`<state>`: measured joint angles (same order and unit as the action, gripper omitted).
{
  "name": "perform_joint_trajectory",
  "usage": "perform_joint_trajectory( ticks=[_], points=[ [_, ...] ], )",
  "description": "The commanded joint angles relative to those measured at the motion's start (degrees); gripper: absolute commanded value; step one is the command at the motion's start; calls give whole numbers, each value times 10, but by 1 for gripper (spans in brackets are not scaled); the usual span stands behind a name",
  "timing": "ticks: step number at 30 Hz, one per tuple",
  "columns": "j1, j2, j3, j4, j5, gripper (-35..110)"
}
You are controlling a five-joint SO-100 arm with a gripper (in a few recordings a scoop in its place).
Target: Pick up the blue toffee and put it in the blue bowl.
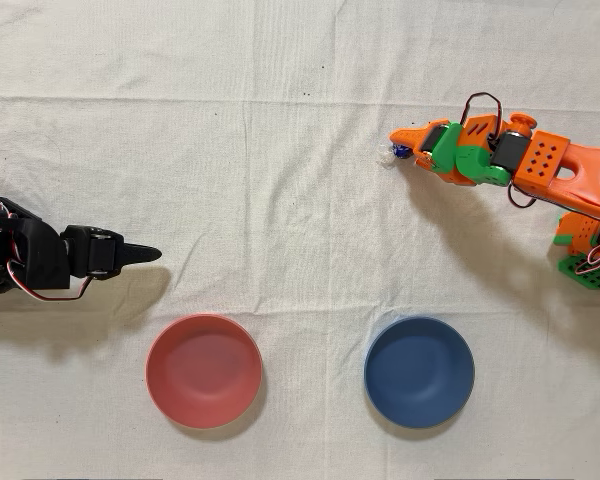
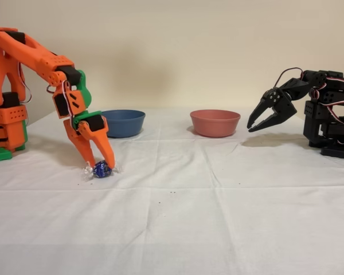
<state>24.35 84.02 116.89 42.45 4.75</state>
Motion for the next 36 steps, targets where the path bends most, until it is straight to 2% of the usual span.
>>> perform_joint_trajectory(
  ticks=[1,6,26,33,36],
  points=[
    [1,6,-31,-6,2,35],
    [2,-11,-39,-12,-4,34],
    [3,-26,-29,-32,-27,9],
    [1,-24,-28,-33,-29,9],
    [1,-24,-28,-33,-28,17]
  ],
)
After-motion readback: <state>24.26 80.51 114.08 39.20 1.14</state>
